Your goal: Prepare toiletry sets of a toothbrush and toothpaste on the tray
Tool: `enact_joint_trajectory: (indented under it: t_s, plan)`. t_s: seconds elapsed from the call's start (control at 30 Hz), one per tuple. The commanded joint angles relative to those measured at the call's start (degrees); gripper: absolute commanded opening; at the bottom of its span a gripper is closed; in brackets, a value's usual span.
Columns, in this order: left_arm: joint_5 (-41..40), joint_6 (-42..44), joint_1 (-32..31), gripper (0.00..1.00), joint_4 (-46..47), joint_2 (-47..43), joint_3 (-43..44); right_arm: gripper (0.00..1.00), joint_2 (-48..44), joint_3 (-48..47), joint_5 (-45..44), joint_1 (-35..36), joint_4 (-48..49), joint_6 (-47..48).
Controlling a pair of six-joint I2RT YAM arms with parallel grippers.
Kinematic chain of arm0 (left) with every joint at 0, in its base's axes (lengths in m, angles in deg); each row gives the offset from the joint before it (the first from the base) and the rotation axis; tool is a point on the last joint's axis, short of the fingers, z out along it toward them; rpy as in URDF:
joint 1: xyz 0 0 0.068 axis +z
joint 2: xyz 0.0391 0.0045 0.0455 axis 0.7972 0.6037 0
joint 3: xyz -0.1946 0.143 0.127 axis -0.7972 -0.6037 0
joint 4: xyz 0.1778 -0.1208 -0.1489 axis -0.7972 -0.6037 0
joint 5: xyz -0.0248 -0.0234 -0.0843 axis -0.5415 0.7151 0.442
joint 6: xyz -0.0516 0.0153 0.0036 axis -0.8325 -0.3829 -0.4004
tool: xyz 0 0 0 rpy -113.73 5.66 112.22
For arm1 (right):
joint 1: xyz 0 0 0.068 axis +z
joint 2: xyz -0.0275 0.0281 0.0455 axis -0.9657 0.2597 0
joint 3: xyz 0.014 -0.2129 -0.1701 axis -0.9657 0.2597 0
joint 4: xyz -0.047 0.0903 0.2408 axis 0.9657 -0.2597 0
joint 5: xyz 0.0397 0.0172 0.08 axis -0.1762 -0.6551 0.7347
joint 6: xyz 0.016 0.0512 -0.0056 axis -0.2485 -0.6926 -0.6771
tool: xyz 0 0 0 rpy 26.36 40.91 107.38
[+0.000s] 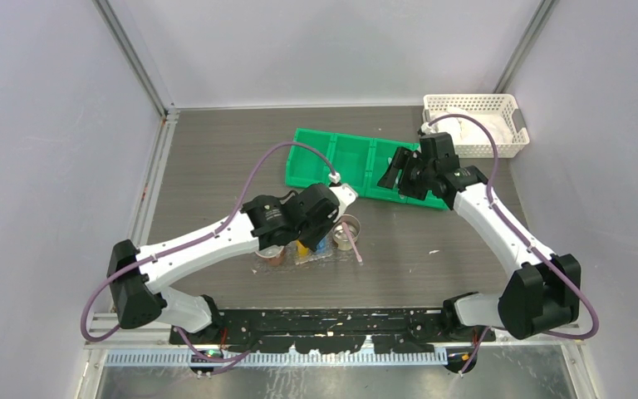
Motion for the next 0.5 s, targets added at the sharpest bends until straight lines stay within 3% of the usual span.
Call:
enact_joint_trajectory:
  t_s: [0.0,0.17,0.37,0.47]
  plan:
    - [0.8,-1.7,1.0,0.04,5.7,-0.9,-1.9,0.68,0.5,0.1,1.0,-0.2,2.7,-0.6]
    - [0.4,-1.9,2.0,0.07,6.8,-0.1,-3.3,0.68,0.8,0.7,1.2,-0.3,3.2,-0.7]
    - [0.2,-2.9,2.0,0.25,4.8,0.1,-2.0,0.69,1.2,0.7,1.2,-0.2,3.1,-0.6]
    - [-1.2,-3.5,2.0,0.27,2.9,-1.6,-0.5,0.7,1.5,0.6,0.9,-0.2,3.3,-0.6]
